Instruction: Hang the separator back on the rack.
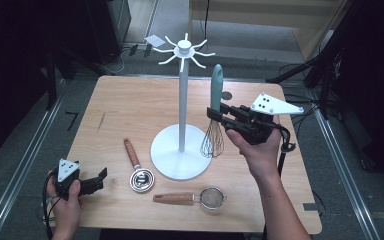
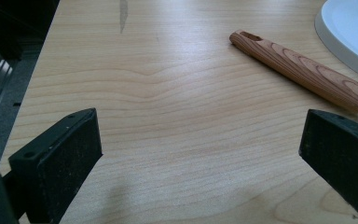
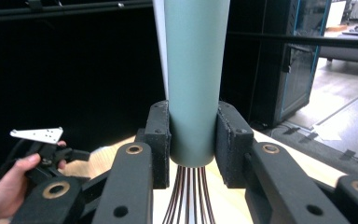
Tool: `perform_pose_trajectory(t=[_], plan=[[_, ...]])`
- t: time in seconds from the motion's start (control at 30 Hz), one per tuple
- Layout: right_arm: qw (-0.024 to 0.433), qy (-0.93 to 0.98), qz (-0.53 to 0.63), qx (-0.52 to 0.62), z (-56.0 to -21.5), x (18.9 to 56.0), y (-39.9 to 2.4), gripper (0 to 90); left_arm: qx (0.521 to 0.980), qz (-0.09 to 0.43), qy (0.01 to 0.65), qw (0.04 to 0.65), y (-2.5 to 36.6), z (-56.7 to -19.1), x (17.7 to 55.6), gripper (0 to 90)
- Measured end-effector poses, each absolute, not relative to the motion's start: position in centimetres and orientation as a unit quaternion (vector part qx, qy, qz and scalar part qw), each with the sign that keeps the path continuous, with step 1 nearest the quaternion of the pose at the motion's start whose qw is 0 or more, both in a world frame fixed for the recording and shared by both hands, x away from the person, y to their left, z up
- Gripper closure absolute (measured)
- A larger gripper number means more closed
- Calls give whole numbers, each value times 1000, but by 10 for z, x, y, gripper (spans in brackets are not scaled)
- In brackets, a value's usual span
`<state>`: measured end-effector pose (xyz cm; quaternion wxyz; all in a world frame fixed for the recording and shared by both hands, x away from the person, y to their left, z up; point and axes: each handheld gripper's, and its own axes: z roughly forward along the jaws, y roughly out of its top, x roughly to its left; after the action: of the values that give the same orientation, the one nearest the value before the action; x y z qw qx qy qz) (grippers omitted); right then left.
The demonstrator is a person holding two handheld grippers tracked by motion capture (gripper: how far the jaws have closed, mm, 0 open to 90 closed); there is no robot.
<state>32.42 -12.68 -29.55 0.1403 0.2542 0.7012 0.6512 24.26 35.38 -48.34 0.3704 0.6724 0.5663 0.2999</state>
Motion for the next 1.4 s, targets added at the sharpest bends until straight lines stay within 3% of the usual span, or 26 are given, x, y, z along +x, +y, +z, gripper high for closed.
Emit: perform_pose_trajectory(t=[0.43,1.4], plan=[[151,699,660,231,-278,307,-115,708,672,299,567,370,354,-483,243,0],[151,703,651,243,-278,314,-101,708,671,300,567,371,354,-483,242,0]])
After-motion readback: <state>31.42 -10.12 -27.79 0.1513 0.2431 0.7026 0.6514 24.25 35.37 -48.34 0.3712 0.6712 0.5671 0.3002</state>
